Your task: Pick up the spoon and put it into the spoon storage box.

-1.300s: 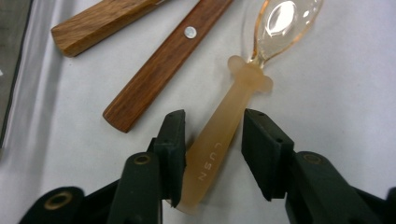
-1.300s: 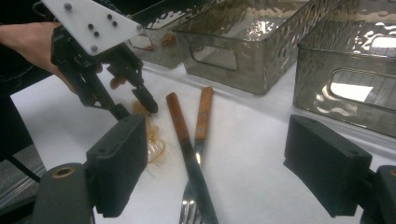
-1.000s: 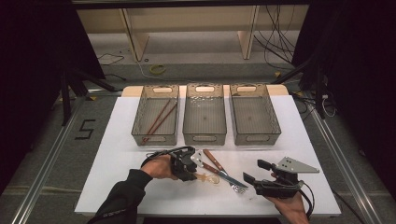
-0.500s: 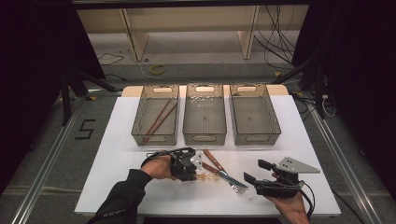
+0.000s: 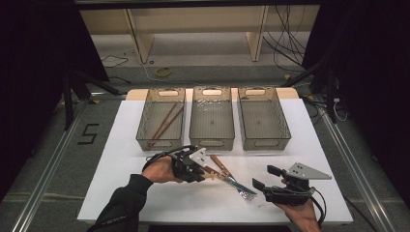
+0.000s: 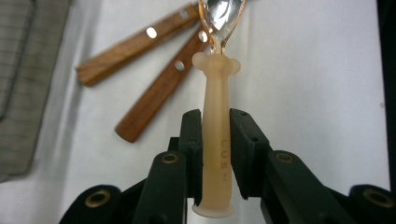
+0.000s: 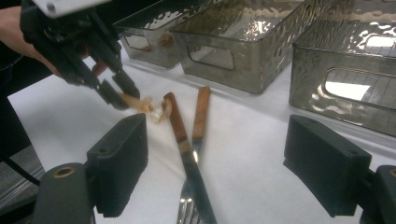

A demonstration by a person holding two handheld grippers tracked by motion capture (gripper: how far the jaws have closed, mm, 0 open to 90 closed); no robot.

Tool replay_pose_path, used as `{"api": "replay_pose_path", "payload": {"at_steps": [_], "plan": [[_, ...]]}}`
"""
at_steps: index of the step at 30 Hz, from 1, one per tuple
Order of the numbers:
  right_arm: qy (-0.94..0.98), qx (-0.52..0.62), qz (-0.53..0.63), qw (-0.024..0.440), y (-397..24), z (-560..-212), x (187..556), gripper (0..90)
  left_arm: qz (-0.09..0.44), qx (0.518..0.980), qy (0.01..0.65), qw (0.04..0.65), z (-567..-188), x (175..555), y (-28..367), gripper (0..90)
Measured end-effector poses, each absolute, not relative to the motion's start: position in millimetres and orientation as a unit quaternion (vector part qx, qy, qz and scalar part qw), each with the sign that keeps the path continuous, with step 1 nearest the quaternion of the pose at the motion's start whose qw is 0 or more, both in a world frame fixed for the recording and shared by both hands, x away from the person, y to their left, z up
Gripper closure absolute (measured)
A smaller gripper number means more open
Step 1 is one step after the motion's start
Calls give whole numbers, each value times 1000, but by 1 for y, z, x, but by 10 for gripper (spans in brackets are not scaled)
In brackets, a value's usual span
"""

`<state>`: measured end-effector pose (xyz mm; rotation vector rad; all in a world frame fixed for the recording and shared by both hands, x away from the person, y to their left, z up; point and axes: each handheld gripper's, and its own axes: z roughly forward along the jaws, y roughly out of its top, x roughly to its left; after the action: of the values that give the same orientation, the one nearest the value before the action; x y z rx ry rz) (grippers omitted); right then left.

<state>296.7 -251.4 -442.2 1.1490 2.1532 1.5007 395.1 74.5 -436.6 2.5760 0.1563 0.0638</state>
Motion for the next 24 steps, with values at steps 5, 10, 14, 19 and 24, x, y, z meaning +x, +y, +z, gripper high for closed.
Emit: {"api": "replay_pose_path", "payload": {"at_steps": [5,10,14,19,24], "plan": [[744,397,519,138,-251,-442,297,226,35,937,114,327,-421,401,82,753],[744,398,519,137,-251,-443,297,226,45,918,159,360,-410,408,93,752],[744,399,519,136,-251,-443,297,226,61,908,186,372,-405,415,100,752],[743,400,518,136,-251,-443,298,225,68,894,216,386,-398,427,105,753],[743,400,519,135,-251,-443,298,226,76,884,238,394,-393,440,104,753]]}}
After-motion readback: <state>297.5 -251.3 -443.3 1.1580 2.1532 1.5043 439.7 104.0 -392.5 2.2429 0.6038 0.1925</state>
